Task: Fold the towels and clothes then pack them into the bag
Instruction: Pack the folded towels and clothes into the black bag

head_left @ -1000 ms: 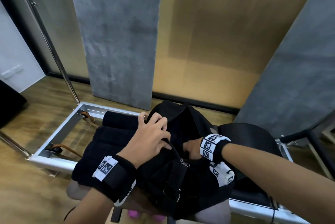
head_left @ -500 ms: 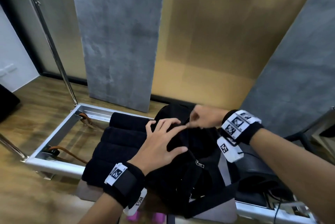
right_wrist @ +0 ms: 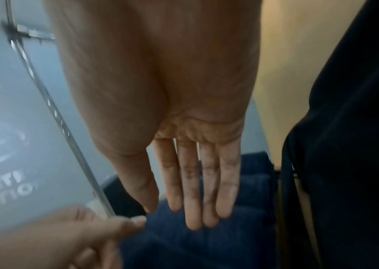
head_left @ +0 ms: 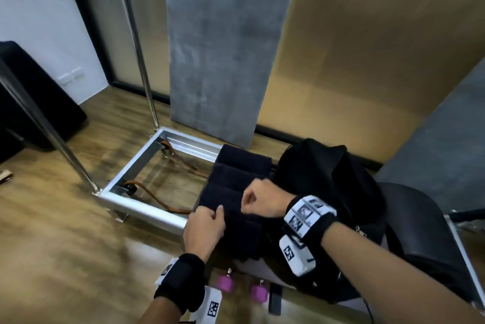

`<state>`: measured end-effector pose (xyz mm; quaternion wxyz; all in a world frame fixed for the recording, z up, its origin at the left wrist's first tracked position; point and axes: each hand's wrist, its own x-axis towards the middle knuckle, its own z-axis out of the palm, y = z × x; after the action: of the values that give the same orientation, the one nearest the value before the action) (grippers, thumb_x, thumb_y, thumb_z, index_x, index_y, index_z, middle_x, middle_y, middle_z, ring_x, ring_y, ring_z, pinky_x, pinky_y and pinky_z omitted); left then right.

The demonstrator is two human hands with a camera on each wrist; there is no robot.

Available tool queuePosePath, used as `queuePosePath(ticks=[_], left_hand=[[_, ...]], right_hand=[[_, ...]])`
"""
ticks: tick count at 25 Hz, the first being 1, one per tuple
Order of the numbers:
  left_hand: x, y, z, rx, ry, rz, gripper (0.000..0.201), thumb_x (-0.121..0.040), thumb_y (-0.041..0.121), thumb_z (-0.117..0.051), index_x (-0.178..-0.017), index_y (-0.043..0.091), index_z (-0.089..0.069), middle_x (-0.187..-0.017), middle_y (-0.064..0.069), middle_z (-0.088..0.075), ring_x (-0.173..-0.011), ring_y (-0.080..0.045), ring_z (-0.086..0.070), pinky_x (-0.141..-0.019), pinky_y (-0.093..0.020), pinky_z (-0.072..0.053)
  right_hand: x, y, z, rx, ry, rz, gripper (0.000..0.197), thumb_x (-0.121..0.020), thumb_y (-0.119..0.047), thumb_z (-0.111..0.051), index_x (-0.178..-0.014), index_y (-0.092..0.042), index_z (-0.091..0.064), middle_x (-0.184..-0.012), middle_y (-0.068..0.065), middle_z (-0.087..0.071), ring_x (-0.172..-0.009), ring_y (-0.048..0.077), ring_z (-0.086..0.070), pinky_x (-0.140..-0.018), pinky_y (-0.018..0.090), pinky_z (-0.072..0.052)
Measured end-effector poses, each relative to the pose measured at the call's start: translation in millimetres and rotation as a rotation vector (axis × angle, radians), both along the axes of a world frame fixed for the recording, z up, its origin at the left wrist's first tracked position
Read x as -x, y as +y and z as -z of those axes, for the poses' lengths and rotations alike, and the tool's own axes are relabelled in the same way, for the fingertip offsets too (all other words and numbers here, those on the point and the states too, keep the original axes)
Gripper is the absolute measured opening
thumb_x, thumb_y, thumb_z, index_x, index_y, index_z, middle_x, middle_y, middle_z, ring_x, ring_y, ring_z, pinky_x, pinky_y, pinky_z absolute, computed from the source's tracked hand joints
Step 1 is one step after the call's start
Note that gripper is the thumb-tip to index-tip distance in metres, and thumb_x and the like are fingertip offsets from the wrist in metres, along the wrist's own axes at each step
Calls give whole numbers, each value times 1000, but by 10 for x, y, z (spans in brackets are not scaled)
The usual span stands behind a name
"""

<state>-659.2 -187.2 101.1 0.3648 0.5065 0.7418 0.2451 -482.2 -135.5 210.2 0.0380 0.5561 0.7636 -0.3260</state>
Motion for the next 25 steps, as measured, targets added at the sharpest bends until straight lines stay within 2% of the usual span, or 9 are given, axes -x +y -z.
queuePosePath(ticks=[2,4,7,11,14,16,18,21,25], left_hand=[[140,-111,171,218,-103,-12,68,-103,60,-52,-69,5,-74,-54,-2,-71,-52,-23,-73,-62,-38,-64],[197,-195,279,302,-288,-125,69,-96,68,-61,-85,0,-70,-59,-10,-74,-52,-25,-75,-51,-35,-61],[194,-267,338,349,-632,-278,65,-89,61,-76,-110,2,-62,-88,-23,-78,-73,-34,-80,-65,-45,-67],[177,-383,267,423,-897,-329,69,-86,56,-81,-130,9,-55,-115,-17,-74,-98,-34,-77,-72,-41,-66],[170,-371,62,316,-938,-346,71,-76,56,-87,-129,16,-61,-113,-12,-78,-98,-31,-77,-68,-39,-61],[120,-284,-178,218,-1049,-327,69,-68,55,-91,-123,21,-68,-108,-10,-81,-95,-31,-79,-73,-41,-63],[-12,-159,-489,138,-1160,-235,70,-67,55,-92,-125,23,-70,-110,-10,-81,-98,-31,-80,-79,-45,-64],[-406,61,-954,42,-1171,-69,72,-70,57,-91,-129,22,-70,-113,-4,-81,-101,-25,-79,-71,-35,-63],[-1123,314,-1439,22,-1129,205,66,-77,66,-85,-125,22,-72,-111,-2,-81,-103,-19,-79,-75,-34,-65]], right_hand=[[185,-140,347,17,-180,-41,43,-84,-44,-82,-109,-11,-72,-108,7,-71,-99,23,-66,-89,38,-56],[332,-270,580,-49,-326,-92,57,-78,-59,-81,-109,-13,-65,-108,5,-64,-98,26,-62,-84,42,-55],[452,-392,772,-121,-398,-115,55,-73,-55,-82,-102,-13,-62,-105,4,-61,-101,26,-60,-80,40,-48],[514,-492,770,18,-223,38,48,-58,-56,-81,-77,-19,-56,-76,-4,-63,-75,22,-64,-58,33,-44],[468,-534,565,-27,-45,115,56,-55,-67,-81,-77,-21,-58,-79,-7,-62,-75,16,-62,-65,36,-49],[349,-542,331,-68,161,224,65,-62,-73,-82,-85,-18,-59,-86,-8,-62,-78,10,-60,-69,31,-48],[175,-542,19,-31,420,400,58,-76,-67,-79,-96,-17,-59,-91,-9,-64,-81,5,-62,-70,20,-48],[-190,-579,-481,87,710,593,46,-92,-55,-70,-129,-29,-59,-118,-6,-71,-101,1,-71,-83,14,-54],[-827,-663,-1028,71,855,633,22,-105,-37,-58,-124,-32,-68,-118,-8,-77,-110,8,-72,-83,16,-57]])
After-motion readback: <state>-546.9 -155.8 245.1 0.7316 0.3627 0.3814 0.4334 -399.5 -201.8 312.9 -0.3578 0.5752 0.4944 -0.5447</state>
